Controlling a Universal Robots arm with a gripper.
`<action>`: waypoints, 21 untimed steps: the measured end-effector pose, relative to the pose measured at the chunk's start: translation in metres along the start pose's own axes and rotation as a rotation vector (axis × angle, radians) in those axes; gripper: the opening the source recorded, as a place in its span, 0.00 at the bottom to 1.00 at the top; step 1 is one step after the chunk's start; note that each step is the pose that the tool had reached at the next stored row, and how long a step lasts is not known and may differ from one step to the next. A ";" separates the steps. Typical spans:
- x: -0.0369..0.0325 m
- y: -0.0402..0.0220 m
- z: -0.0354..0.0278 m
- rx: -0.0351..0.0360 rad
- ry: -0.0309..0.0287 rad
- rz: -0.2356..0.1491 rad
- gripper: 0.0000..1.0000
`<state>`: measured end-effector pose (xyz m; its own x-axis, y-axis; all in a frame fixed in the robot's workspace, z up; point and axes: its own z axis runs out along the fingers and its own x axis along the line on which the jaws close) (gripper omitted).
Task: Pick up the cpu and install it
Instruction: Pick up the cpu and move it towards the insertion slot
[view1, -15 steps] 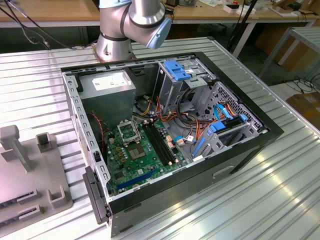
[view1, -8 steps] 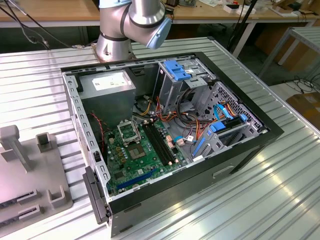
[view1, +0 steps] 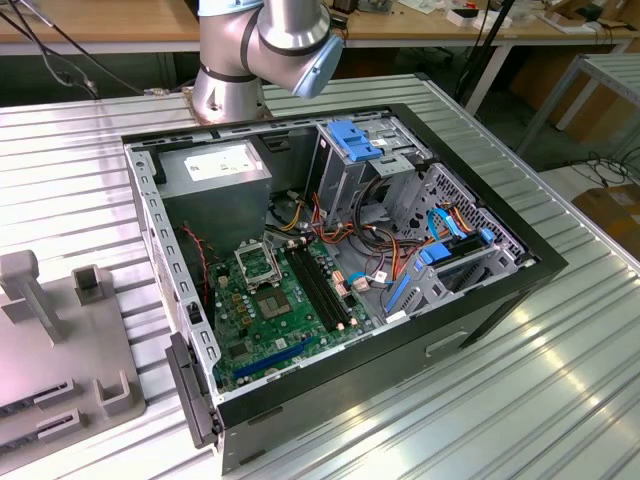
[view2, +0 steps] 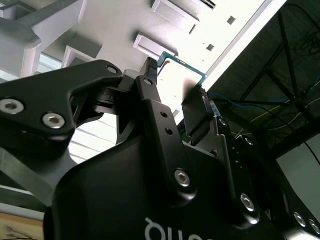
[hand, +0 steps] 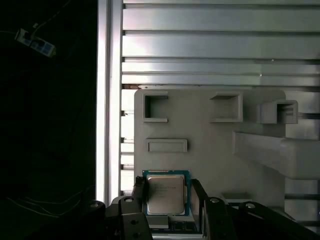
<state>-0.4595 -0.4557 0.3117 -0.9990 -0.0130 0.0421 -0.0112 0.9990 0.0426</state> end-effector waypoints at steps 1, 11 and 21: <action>0.0000 0.0000 -0.0005 0.0001 0.0001 0.000 0.46; 0.0003 0.0002 -0.0056 0.0000 0.0000 0.000 0.46; 0.0005 0.0005 -0.0120 0.0000 0.0000 0.000 0.46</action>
<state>-0.4596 -0.4557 0.3237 -0.9990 -0.0130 0.0421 -0.0112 0.9990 0.0426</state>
